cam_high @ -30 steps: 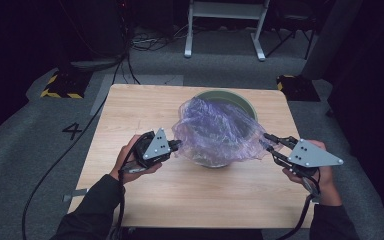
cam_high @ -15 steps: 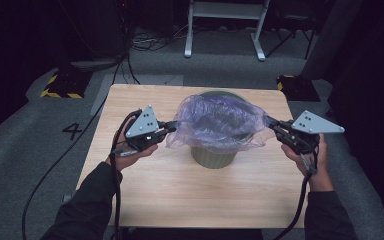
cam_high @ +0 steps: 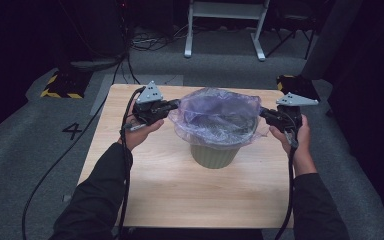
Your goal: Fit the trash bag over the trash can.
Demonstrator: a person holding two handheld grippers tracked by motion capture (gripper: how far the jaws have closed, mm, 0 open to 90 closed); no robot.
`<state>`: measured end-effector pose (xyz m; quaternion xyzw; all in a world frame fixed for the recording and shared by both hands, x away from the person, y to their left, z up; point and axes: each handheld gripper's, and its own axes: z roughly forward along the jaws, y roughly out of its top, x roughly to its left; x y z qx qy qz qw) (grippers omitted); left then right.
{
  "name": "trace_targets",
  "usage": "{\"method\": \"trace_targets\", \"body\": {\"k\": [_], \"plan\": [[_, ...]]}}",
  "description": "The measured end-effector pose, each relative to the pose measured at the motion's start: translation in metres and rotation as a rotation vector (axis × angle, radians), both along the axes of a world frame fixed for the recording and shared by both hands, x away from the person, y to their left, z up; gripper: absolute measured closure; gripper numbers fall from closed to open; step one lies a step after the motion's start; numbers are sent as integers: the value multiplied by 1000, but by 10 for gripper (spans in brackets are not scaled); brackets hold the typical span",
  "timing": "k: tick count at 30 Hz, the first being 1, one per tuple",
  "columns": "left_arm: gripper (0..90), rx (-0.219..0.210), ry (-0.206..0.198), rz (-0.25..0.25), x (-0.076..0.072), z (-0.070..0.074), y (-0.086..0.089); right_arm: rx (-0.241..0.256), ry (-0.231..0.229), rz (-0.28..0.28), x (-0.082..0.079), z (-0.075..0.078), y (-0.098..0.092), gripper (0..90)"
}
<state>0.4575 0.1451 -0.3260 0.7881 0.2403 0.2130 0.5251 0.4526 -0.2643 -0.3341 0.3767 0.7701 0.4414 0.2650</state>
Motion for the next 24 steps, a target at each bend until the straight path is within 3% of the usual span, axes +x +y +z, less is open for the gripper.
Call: {"method": "trace_targets", "body": {"k": [5,7,12,15,18,24], "plan": [[896,-1,30,55,17,-9,0,38,39,-28,13,-9,-1,891],[895,0,61,86,27,-19,0,56,61,-46,20,-15,-4,889],[896,14,97,118,39,-31,-5,82,90,-66,27,-23,-10,888],[886,27,117,127,46,-38,-9,105,113,-80,33,-28,-13,888],[879,63,164,133,54,-48,-17,110,140,-83,36,-37,-13,888],[874,75,207,134,58,-57,-24,116,176,-95,40,-49,-16,888]]}}
